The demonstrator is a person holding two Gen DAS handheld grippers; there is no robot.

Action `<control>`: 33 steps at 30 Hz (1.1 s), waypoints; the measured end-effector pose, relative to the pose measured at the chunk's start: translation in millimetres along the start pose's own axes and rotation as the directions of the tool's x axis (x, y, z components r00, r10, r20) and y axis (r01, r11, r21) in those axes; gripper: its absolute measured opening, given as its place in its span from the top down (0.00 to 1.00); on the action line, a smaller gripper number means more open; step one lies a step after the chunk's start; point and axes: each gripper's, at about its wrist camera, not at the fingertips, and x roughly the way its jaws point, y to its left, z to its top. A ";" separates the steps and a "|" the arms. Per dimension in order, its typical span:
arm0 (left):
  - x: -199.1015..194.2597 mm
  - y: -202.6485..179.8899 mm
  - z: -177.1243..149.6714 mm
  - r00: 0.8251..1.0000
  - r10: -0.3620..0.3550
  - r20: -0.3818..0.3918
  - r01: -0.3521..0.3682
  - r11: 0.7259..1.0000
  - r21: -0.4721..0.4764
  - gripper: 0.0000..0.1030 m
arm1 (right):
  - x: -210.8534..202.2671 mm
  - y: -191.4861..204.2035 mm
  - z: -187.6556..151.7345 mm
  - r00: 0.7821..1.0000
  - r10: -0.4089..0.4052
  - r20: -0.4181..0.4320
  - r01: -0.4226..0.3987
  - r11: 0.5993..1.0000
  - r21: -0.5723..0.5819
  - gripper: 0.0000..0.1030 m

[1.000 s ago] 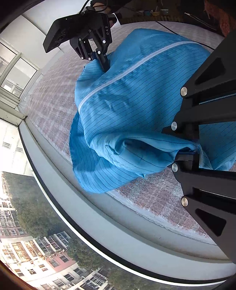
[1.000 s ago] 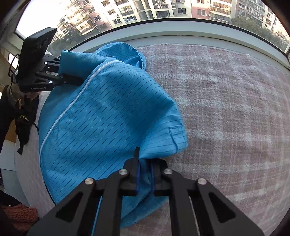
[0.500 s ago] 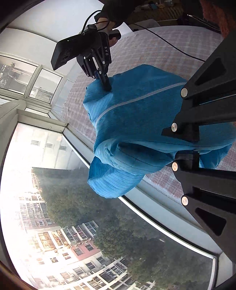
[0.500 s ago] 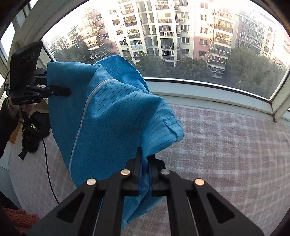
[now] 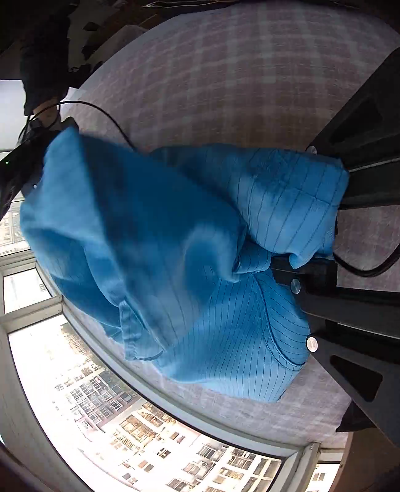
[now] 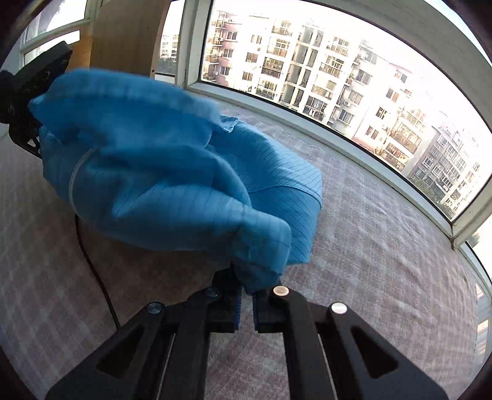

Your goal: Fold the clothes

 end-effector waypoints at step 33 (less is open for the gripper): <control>-29.1 5.9 -6.1 0.972 -0.224 0.070 0.214 0.720 -0.660 0.46 | 22.8 -84.0 -15.1 0.954 0.290 -0.073 -0.156 0.691 0.706 0.60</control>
